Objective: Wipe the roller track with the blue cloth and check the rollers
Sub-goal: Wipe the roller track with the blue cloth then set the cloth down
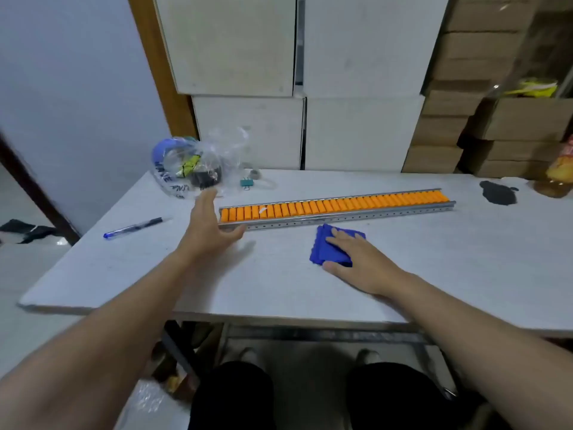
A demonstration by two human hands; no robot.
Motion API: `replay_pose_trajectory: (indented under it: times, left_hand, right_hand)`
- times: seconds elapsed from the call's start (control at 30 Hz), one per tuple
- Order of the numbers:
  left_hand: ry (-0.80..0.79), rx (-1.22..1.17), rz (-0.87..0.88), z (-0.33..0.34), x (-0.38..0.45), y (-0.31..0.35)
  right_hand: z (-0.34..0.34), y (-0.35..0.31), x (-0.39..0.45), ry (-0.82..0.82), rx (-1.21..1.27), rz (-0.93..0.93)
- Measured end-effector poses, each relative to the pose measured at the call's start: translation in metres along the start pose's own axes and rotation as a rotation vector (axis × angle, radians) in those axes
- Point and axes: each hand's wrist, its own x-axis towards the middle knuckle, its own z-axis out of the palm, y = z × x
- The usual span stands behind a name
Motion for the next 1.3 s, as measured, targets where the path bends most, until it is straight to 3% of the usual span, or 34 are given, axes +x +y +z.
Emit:
replay_pose_trajectory:
  times: [0.13, 0.23, 0.5, 0.6, 0.7, 0.9, 1.17, 1.3]
  left_hand:
    - [-0.077, -0.019, -0.143, 0.01, 0.006, -0.011]
    - [-0.075, -0.024, -0.151, 0.017, 0.013, -0.01]
    - [-0.067, 0.019, -0.173, 0.021, 0.015, -0.004]
    - [-0.065, 0.011, -0.209, 0.021, 0.013, -0.005]
    - [-0.047, 0.009, -0.19, 0.02, 0.013, -0.003]
    - [-0.054, 0.054, -0.195, 0.02, 0.015, -0.006]
    - [-0.048, 0.061, -0.207, 0.021, 0.016, -0.005]
    - [-0.032, 0.033, -0.22, 0.021, 0.015, -0.006]
  right_hand:
    - [0.002, 0.003, 0.005, 0.058, -0.035, 0.009]
    - [0.0, 0.009, 0.014, 0.135, -0.094, 0.026]
    - [-0.029, -0.017, 0.05, 0.585, 0.813, 0.178]
    - [-0.053, -0.002, 0.067, 0.728, 0.963, 0.234]
    - [-0.071, 0.028, 0.08, 0.769, 1.012, 0.31]
    - [-0.083, 0.089, 0.09, 0.968, 0.55, 0.373]
    - [-0.089, 0.156, 0.087, 0.841, 0.17, 0.608]
    - [-0.085, 0.172, 0.088, 0.821, 0.114, 0.66]
